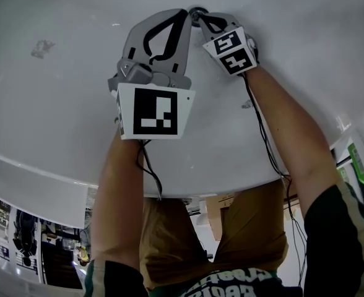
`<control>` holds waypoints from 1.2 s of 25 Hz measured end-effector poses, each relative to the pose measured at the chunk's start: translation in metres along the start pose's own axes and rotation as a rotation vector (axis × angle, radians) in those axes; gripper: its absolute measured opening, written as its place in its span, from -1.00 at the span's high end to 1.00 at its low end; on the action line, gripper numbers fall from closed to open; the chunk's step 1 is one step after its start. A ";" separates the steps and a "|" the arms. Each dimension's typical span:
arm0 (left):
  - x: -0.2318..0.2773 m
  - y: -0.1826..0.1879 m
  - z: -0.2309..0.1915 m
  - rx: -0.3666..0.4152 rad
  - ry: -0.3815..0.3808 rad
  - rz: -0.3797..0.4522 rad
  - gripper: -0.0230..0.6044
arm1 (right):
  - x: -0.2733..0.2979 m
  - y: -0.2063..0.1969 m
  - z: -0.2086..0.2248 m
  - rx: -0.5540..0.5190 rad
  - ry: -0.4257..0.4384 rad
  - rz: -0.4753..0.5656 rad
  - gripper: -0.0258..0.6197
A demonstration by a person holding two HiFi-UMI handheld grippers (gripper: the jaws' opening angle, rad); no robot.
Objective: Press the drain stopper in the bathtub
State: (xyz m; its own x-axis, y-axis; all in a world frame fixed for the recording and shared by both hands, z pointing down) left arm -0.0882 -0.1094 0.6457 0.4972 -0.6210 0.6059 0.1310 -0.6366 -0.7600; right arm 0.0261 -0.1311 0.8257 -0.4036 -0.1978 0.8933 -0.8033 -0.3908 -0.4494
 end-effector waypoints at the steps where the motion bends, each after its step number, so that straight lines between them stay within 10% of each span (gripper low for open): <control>1: 0.001 -0.001 0.000 -0.003 0.000 -0.003 0.90 | 0.003 -0.001 -0.001 -0.011 0.002 -0.006 0.90; 30: 0.003 -0.005 -0.002 -0.051 -0.001 -0.012 0.90 | 0.034 -0.016 -0.006 -0.123 -0.026 -0.131 0.90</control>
State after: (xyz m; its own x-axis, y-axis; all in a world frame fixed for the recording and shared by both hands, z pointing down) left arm -0.0884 -0.1092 0.6517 0.4969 -0.6126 0.6147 0.0934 -0.6665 -0.7396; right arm 0.0228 -0.1260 0.8634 -0.2814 -0.1759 0.9433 -0.8966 -0.3021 -0.3238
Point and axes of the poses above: the fingertips, and each gripper's own axes: x forward along the fingers, z to its right, y out of its top, the point moved 7 cm from there along -x, backward along the fingers, and after that the axes turned 15 degrees about -y, right-handed, at the moved point
